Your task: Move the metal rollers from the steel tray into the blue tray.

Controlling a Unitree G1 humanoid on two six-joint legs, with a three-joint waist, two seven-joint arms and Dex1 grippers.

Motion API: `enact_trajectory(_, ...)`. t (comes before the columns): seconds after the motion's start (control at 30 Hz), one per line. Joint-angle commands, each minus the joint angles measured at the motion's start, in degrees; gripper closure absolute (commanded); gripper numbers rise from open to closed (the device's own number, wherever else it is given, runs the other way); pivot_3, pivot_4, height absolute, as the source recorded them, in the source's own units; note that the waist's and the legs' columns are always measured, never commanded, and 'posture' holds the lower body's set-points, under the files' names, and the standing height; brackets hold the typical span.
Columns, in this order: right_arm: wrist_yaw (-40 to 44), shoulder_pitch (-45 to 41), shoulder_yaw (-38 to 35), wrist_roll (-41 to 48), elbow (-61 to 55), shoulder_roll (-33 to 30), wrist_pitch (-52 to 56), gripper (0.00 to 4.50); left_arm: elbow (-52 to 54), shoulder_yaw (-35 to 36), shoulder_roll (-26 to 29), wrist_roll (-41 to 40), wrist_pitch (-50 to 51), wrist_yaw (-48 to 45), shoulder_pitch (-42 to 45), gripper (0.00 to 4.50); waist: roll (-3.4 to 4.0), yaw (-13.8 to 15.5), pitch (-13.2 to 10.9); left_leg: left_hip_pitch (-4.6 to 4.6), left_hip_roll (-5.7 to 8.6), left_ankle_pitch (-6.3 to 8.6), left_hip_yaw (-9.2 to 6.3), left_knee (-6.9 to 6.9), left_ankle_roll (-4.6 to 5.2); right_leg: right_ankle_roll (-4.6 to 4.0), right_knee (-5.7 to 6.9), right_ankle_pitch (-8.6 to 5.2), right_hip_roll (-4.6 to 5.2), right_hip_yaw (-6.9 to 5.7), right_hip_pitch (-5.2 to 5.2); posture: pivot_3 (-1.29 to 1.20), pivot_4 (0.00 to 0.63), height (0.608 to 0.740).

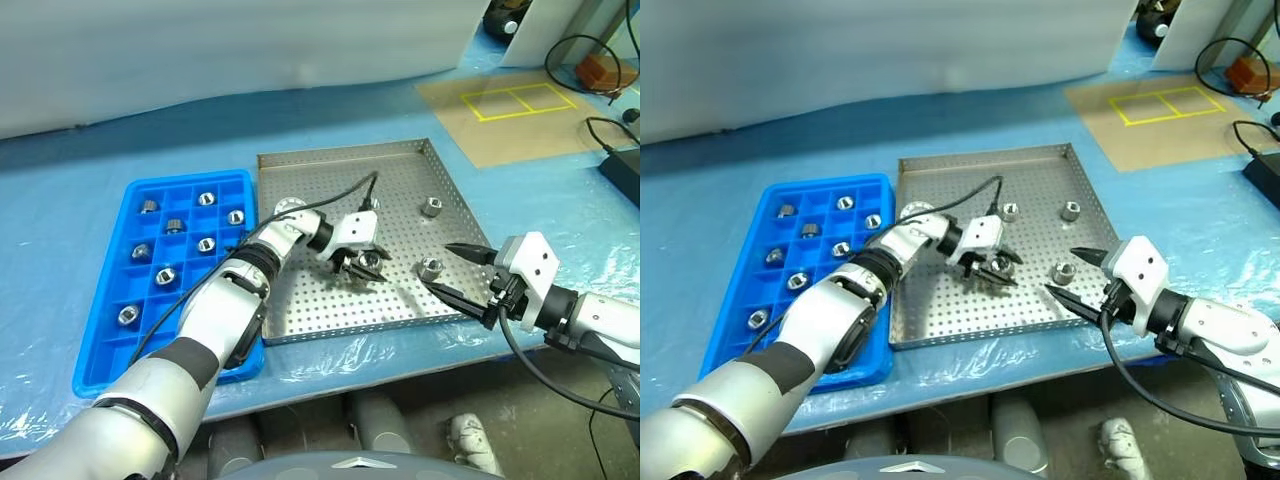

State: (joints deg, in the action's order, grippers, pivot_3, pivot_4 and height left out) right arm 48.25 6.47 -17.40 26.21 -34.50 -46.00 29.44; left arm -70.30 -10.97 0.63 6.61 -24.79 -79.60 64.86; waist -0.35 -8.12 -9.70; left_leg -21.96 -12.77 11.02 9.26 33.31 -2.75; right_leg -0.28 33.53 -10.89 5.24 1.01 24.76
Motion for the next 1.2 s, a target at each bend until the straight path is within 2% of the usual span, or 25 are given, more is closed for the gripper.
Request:
enact_trajectory(0.03, 1.7, -4.0, 1.6, 0.9, 1.8, -1.2, -0.9, 0.82, 5.8, 3.1, 2.9, -4.8, 1.9, -4.5, 1.5, 2.74, -0.01, 0.1, 0.0, 0.0, 0.0, 0.01, 0.02, 0.02, 0.02, 0.0, 0.0, 0.0, 0.02, 0.01, 0.0, -0.46, 0.15, 0.74)
enact_trajectory(0.33, 7.1, -18.7, 13.1, -1.7, 13.5, 1.1, -5.8, 0.82, 17.8, 7.7, 14.3, -11.3, 12.9, -5.7, 1.9, 2.74, 0.01, 3.8, 0.0, 0.19, -0.06, -0.01, 0.08, -0.03, 0.01, -0.01, 0.26, 0.01, -0.01, 0.02, 0.07, -0.27, 0.15, 0.74)
enact_trajectory(0.5, 11.4, -29.1, 20.5, -4.3, 22.4, 5.7, -10.6, 0.82, 24.0, 9.3, 21.8, -12.4, 18.6, -3.5, -1.1, 2.74, 0.0, 6.4, 0.0, 0.18, -0.09, -0.02, 0.21, -0.03, 0.01, -0.04, 0.4, 0.03, -0.02, 0.06, 0.21, -0.15, 0.15, 0.74)
enact_trajectory(0.67, 15.3, -37.1, 25.0, -6.4, 31.3, 10.9, -15.4, 0.82, 35.8, 10.3, 28.3, -15.2, 27.5, -2.9, -7.2, 2.74, -0.01, 9.5, 0.0, 0.19, -0.1, -0.07, 0.25, -0.02, -0.07, -0.25, 1.16, -0.11, 0.05, 0.06, 0.5, -0.03, 0.15, 0.74)
enact_trajectory(0.83, 18.7, -42.0, 27.6, -7.9, 38.6, 14.8, -19.7, 0.82, 54.6, 13.5, 35.1, -23.2, 45.1, -1.6, -16.5, 2.74, -0.02, 12.2, 0.0, 0.12, -0.47, -0.31, 0.22, -0.08, -0.51, -0.34, 1.28, -0.17, -0.04, 0.0, 0.56, 0.06, 0.15, 0.74)
enact_trajectory(0.97, 21.2, -43.4, 29.5, -8.2, 40.7, 17.8, -21.4, 0.82, 67.0, 17.9, 39.9, -31.0, 59.6, 1.8, -24.2, 2.74, -0.02, 12.9, 0.0, 0.1, -0.83, -0.41, 0.19, -0.15, -0.83, -0.48, 1.38, -0.26, -0.25, -0.19, 0.58, 0.09, 0.15, 0.74)
enact_trajectory(1.07, 22.6, -44.1, 30.9, -8.6, 41.5, 19.7, -22.3, 0.82, 72.4, 19.9, 43.0, -32.9, 64.2, 4.4, -31.3, 2.74, -0.01, 13.5, 0.0, 0.1, -0.95, -0.44, 0.14, -0.26, -1.11, -0.51, 1.42, -0.28, -0.33, -0.7, 0.58, 0.12, 0.15, 0.74)
enact_trajectory(1.2, 23.6, -45.0, 31.2, -9.0, 42.8, 21.1, -23.2, 0.82, 77.9, 22.4, 46.6, -34.0, 65.3, 6.9, -40.7, 2.74, -0.01, 13.5, 0.0, 0.11, -0.96, -0.54, 0.04, -0.33, -1.32, -0.5, 1.42, -0.29, -0.34, -0.82, 0.58, 0.13, 0.15, 0.74)
